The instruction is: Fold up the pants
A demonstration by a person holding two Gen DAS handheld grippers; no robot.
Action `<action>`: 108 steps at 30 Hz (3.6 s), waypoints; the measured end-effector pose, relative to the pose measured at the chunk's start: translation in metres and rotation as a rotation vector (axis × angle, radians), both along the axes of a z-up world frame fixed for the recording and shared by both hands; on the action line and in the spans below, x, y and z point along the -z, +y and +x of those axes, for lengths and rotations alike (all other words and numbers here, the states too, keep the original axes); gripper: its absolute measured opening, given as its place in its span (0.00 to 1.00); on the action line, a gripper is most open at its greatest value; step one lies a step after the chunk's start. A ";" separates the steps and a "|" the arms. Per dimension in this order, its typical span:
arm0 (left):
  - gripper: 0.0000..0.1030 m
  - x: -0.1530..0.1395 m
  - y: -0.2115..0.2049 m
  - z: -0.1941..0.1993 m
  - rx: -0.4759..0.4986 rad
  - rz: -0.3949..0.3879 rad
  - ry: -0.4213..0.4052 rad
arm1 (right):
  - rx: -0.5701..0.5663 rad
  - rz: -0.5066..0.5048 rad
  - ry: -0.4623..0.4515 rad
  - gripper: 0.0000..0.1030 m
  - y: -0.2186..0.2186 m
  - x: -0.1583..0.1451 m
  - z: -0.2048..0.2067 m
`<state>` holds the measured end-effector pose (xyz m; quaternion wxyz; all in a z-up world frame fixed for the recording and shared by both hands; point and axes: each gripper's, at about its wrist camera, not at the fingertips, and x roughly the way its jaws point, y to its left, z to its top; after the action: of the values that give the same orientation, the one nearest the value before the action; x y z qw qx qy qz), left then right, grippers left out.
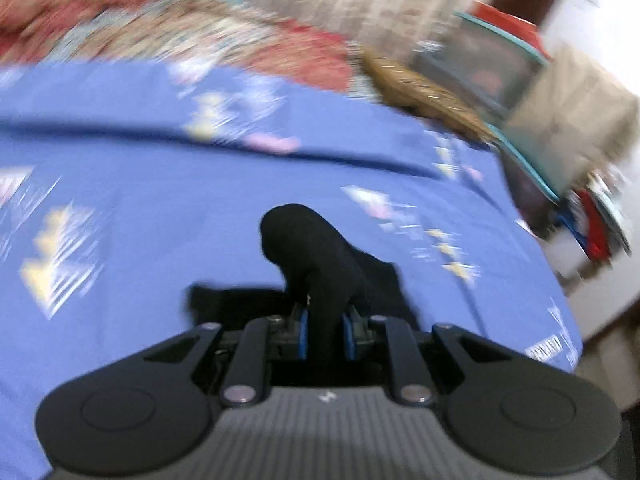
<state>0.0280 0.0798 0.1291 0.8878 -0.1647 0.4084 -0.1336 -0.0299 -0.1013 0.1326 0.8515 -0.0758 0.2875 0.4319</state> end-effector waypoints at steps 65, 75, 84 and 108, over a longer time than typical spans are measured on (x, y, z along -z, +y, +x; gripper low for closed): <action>1.00 0.135 0.028 -0.036 -0.124 -0.244 0.146 | 0.541 0.135 0.523 0.91 -0.103 0.074 0.040; 1.00 0.136 0.028 -0.042 -0.111 -0.236 0.120 | 0.567 0.168 0.544 0.96 -0.106 0.075 0.040; 1.00 0.135 0.024 -0.044 -0.096 -0.215 0.102 | 0.595 0.205 0.573 0.98 -0.108 0.076 0.042; 1.00 0.134 0.021 -0.038 -0.035 -0.168 0.124 | 0.629 0.360 0.684 1.00 -0.129 0.079 0.040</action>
<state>-0.0103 0.1011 -0.0047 0.8460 -0.2535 0.4472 -0.1413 0.0104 -0.2307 0.0532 0.7970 0.3089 0.4801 0.1972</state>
